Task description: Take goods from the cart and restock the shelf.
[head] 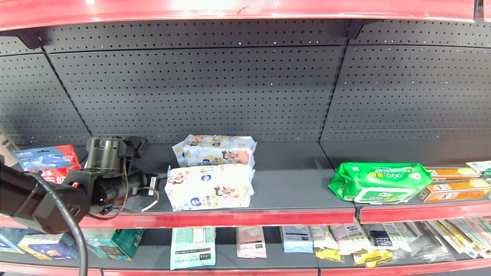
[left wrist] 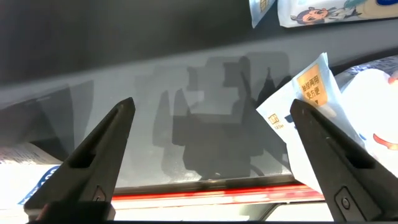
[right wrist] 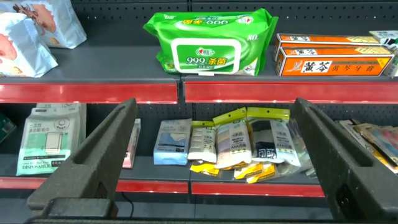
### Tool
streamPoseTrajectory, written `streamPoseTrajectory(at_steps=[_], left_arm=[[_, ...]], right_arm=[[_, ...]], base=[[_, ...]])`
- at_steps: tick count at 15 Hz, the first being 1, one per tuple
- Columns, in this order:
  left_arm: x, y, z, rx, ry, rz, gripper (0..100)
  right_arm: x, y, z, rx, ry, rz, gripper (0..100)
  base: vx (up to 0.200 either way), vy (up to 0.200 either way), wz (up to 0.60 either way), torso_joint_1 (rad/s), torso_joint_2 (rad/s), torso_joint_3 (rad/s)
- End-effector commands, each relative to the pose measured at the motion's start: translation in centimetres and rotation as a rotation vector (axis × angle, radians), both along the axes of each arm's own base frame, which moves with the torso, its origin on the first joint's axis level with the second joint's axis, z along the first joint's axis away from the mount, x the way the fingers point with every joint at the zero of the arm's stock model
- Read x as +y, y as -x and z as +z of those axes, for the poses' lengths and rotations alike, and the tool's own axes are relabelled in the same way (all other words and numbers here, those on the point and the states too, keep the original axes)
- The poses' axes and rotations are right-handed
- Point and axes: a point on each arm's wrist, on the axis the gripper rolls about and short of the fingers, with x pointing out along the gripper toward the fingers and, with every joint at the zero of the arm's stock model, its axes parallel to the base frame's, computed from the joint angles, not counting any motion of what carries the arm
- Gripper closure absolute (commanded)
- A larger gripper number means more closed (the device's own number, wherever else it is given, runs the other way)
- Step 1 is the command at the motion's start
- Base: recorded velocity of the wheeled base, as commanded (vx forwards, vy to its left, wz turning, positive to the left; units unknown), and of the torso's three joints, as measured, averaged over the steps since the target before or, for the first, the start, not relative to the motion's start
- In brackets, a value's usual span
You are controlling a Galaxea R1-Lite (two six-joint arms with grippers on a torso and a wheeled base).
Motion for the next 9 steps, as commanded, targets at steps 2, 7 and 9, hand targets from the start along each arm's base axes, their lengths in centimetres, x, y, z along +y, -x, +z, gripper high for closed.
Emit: streamPoseTrajectory(at_steps=[2,7,9], left_arm=[[-0.03,0.04,0.16,-0.006,0.001,-0.001,0],[-0.17,0.07,0.16,-0.006,0.001,-0.006,0],[-0.4,0.07,0.23,-0.016,0.003,-0.014,0]], right_arm=[[0.0,-0.01,0.01,0.0,0.001,0.0,0],[0.0,-0.01,0.01,0.0,0.001,0.0,0],[0.0,-0.01,-0.01,0.002,0.001,0.0,0]], base=[[0.0,0.0,0.0,0.0,0.0,0.0],[0.0,0.0,0.0,0.0,0.0,0.0],[0.0,0.0,0.0,0.0,0.0,0.0]])
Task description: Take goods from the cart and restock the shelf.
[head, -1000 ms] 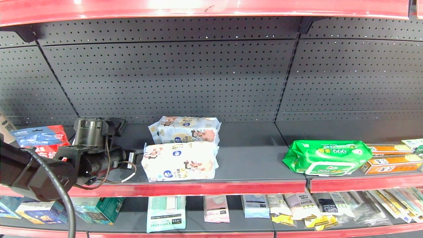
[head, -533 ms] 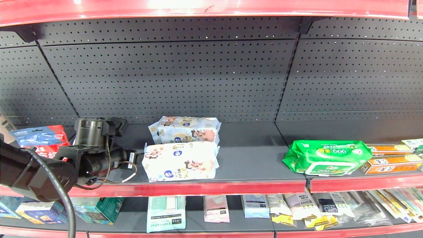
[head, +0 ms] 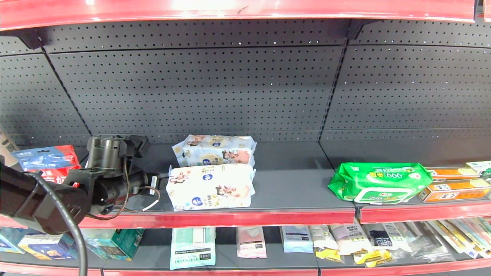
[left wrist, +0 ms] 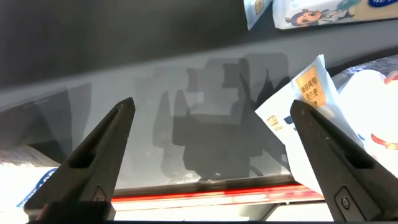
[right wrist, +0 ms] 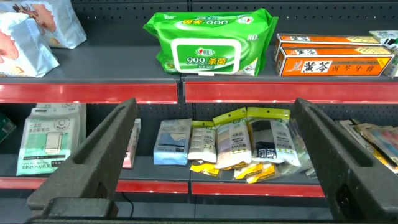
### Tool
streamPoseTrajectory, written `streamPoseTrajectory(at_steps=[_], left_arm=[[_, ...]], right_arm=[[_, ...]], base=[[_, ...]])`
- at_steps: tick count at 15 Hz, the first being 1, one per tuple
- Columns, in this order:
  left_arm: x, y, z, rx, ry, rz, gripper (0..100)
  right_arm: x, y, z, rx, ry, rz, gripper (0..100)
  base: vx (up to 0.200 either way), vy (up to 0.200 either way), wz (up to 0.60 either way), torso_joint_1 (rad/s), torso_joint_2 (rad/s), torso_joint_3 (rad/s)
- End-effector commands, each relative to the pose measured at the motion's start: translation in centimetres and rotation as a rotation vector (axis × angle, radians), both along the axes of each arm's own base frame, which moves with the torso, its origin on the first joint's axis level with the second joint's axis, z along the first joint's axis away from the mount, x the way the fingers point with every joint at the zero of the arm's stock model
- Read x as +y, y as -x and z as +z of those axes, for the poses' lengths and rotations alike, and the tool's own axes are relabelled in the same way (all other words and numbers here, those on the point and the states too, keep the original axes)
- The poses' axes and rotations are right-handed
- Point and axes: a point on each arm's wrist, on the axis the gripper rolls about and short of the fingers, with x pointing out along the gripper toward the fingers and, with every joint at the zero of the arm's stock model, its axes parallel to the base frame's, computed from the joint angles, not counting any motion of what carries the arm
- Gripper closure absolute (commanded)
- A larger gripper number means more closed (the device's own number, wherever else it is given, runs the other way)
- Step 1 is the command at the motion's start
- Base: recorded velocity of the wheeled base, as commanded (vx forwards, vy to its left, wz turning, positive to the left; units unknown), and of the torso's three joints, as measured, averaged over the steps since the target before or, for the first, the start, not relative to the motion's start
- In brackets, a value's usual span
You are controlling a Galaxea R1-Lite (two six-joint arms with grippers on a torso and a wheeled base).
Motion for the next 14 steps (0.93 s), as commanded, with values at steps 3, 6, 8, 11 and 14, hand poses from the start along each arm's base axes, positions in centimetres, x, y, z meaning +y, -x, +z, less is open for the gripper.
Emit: streamPoseTrajectory(at_steps=[3,6,8,11,14], left_arm=[[-0.1,0.0,0.0,0.0,0.0,-0.003,0],[-0.1,0.1,-0.1,0.001,0.0,-0.003,0],[-0.1,0.1,0.0,0.001,0.0,-0.003,0],[0.4,0.5,0.4,-0.008,0.002,0.009,0],[3.6,4.5,3.7,-0.102,0.028,0.062,0]], right_arm=[[0.0,0.0,0.0,0.0,0.0,0.0,0],[0.0,0.0,0.0,0.0,0.0,0.0,0],[0.0,0.0,0.0,0.002,0.0,0.0,0],[0.0,0.0,0.0,0.002,0.0,0.0,0],[0.0,0.0,0.0,0.0,0.0,0.0,0]], base=[[0.0,0.0,0.0,0.0,0.0,0.0],[0.0,0.0,0.0,0.0,0.0,0.0],[0.0,0.0,0.0,0.0,0.0,0.0],[0.0,0.0,0.0,0.0,0.0,0.0],[0.0,0.0,0.0,0.0,0.0,0.0]])
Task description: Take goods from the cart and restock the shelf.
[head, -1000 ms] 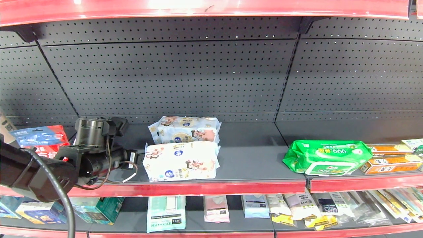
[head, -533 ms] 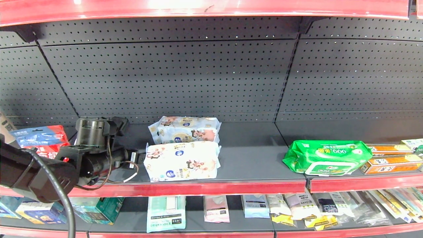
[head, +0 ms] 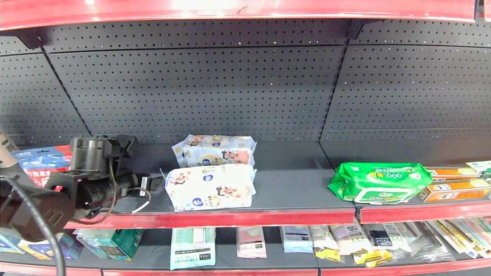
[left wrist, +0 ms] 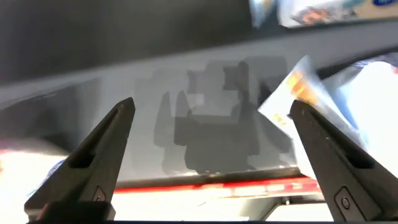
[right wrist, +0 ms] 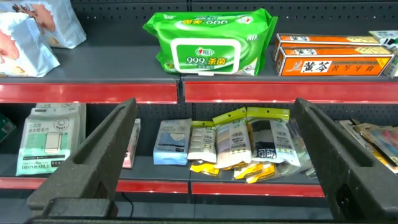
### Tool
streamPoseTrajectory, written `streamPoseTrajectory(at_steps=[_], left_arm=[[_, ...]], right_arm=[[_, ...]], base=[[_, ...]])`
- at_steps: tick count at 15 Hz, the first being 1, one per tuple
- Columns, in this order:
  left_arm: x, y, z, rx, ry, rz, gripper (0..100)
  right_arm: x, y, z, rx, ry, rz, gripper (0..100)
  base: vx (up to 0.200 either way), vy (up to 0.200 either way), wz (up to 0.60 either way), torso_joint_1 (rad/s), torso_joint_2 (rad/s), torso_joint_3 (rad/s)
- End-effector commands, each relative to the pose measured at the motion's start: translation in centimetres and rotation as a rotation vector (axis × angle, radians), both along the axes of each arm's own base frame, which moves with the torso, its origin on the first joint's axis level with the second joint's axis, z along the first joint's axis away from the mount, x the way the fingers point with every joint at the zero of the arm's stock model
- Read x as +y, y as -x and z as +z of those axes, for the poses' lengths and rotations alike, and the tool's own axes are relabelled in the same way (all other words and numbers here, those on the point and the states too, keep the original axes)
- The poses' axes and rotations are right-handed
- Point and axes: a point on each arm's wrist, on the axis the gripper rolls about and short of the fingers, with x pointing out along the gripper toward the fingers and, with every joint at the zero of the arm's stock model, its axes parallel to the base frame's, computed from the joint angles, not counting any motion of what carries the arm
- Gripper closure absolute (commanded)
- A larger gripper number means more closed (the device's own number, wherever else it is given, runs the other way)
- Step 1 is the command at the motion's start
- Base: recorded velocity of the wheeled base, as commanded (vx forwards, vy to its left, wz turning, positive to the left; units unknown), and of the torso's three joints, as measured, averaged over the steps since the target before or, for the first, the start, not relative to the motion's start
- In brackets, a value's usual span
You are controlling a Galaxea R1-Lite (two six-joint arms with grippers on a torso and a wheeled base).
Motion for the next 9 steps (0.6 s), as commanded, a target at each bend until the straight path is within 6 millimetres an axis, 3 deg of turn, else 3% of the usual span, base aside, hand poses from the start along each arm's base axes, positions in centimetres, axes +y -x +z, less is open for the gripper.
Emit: streamPoseTrajectory(at_steps=[1,4,5,6,9], left_arm=[[3.0,4.5,3.9,-0.134,0.021,0.039,0],[4.7,11.3,7.0,-0.271,0.065,0.028,0],[5.0,16.6,7.0,-0.288,0.088,0.007,0],[4.9,19.5,6.5,-0.295,0.11,-0.016,0],[4.2,25.3,4.3,-0.317,0.146,-0.091,0]], right_arm=[[0.0,0.0,0.0,0.001,0.0,0.0,0],[0.0,0.0,0.0,0.0,0.0,0.0,0],[0.0,0.0,0.0,0.0,0.0,0.0,0],[0.0,0.0,0.0,0.001,0.0,0.0,0],[0.0,0.0,0.0,0.0,0.0,0.0,0]], base=[[0.0,0.0,0.0,0.0,0.0,0.0],[0.0,0.0,0.0,0.0,0.0,0.0],[0.0,0.0,0.0,0.0,0.0,0.0],[0.0,0.0,0.0,0.0,0.0,0.0],[0.0,0.0,0.0,0.0,0.0,0.0]])
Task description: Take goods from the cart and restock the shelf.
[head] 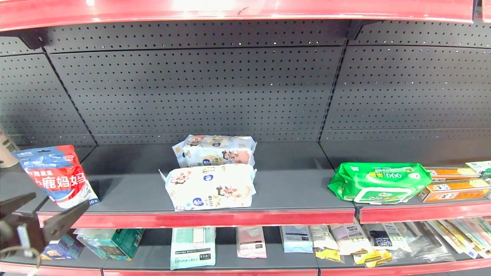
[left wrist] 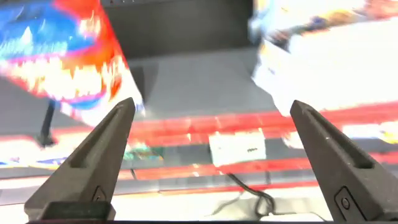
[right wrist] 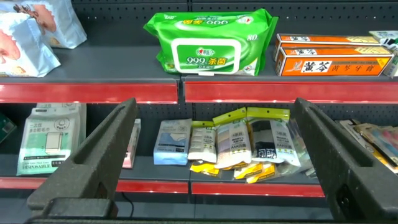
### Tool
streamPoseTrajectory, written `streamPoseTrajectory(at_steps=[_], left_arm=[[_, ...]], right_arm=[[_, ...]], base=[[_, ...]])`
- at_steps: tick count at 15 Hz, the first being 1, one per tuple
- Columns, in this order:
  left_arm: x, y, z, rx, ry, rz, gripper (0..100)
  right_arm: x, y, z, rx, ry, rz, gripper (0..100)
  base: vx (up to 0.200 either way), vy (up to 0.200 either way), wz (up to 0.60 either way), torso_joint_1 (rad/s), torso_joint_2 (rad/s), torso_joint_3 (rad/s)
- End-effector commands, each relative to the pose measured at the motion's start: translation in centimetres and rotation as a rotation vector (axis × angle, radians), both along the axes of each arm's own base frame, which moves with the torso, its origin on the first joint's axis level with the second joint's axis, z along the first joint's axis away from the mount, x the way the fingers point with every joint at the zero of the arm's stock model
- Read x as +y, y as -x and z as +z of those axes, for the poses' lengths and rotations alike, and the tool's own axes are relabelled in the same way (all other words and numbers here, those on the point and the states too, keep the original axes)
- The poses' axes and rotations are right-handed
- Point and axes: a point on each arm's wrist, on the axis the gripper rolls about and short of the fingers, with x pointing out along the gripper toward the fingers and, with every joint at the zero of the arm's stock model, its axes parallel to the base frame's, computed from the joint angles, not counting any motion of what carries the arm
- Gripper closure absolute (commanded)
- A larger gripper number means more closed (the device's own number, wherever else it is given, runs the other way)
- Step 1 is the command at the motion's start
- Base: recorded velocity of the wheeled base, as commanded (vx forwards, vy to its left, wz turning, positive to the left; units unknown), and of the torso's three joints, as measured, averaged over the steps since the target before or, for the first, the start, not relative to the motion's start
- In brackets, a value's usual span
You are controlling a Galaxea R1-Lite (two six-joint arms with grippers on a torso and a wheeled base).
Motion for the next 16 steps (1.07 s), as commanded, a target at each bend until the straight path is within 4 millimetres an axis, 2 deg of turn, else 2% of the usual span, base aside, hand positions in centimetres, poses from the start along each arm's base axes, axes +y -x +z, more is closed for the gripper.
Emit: streamPoseTrajectory(at_steps=[1,3,4,5,7,11,12,16], left_arm=[[-0.6,9.2,-3.0,-0.142,0.033,-0.089,0],[-0.9,11.1,-4.7,-0.207,0.038,-0.144,0],[-1.0,12.3,-6.9,-0.24,0.034,-0.151,0],[-1.0,12.5,-9.0,-0.249,0.017,-0.143,0],[-0.7,12.0,-9.2,-0.294,0.002,-0.034,0],[-0.6,12.0,-9.3,-0.293,-0.004,0.015,0],[-0.3,11.9,-9.3,-0.312,-0.026,0.138,0],[-0.3,11.9,-9.3,-0.314,-0.037,0.152,0]], right_arm=[[0.0,0.0,0.0,0.002,0.0,0.0,0],[0.0,0.0,0.0,0.002,0.0,0.0,0],[0.0,0.0,0.0,0.002,0.0,0.0,0],[0.0,0.0,0.0,0.0,0.0,0.0,0],[0.0,0.0,0.0,0.0,0.0,0.0,0],[0.0,0.0,0.0,0.0,0.0,0.0,0],[0.0,0.0,0.0,0.0,0.003,0.002,0],[0.0,0.0,0.0,0.002,0.003,0.002,0]], base=[[0.0,0.0,0.0,0.0,0.0,0.0],[0.0,0.0,0.0,0.0,0.0,0.0],[0.0,0.0,0.0,0.0,0.0,0.0],[0.0,0.0,0.0,0.0,0.0,0.0],[0.0,0.0,0.0,0.0,0.0,0.0],[0.0,0.0,0.0,0.0,0.0,0.0],[0.0,0.0,0.0,0.0,0.0,0.0],[0.0,0.0,0.0,0.0,0.0,0.0]])
